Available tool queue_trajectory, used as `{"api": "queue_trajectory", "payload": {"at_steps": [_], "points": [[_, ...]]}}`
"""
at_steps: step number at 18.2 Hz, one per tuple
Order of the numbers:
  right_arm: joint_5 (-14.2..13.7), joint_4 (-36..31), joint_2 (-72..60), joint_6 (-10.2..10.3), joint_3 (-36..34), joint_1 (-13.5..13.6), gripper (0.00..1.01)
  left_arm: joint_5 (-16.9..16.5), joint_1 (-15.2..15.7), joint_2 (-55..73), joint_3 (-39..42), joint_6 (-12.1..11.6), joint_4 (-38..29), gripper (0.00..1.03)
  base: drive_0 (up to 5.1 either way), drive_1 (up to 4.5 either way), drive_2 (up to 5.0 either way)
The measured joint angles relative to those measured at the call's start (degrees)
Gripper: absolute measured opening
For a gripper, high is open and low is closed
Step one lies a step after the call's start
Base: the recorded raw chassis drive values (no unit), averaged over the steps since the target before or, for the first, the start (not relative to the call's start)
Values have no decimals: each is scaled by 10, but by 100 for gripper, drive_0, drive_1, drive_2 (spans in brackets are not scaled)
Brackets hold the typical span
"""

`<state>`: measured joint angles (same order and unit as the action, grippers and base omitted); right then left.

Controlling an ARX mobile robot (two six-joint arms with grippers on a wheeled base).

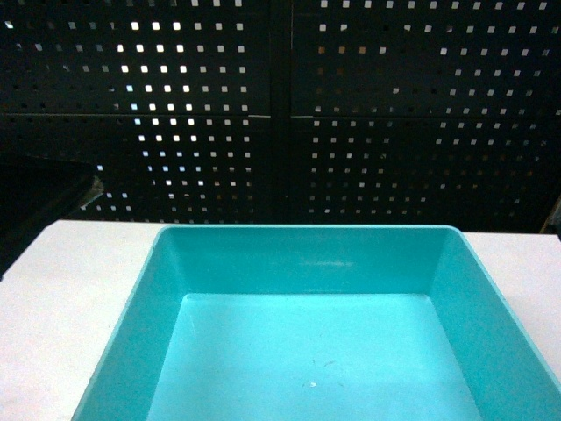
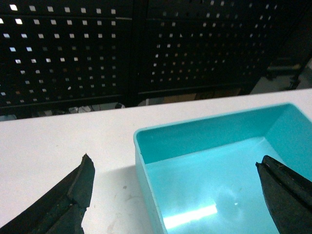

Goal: Stack blue boxes stably on right

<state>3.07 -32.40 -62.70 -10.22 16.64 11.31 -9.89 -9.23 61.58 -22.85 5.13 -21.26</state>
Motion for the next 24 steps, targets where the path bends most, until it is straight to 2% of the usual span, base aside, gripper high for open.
{"api": "queue_trajectory", "payload": {"at_steps": [3, 7, 11, 19, 20, 22, 24], "points": [[-1, 9, -70, 1, 62, 14, 98, 29, -16, 63, -55, -4, 52, 98, 0, 0, 0], [-14, 31, -158, 4, 102, 30, 98, 38, -41, 134, -75, -5, 74, 98, 0, 0, 0], [-36, -25, -257, 9, 90, 29, 98, 66, -70, 187, -74, -17, 39, 98, 0, 0, 0], [-49, -90, -354, 9, 61, 20, 98, 86, -83, 251, -71, -10, 19, 98, 0, 0, 0], [-50, -97, -366, 9, 60, 17, 96, 87, -87, 256, -71, -8, 23, 98, 0, 0, 0], [-53, -99, -378, 9, 54, 17, 76, 96, -92, 262, -71, -5, 25, 98, 0, 0, 0], [-59, -111, -384, 9, 47, 20, 54, 118, -98, 264, -71, -5, 17, 98, 0, 0, 0]]}}
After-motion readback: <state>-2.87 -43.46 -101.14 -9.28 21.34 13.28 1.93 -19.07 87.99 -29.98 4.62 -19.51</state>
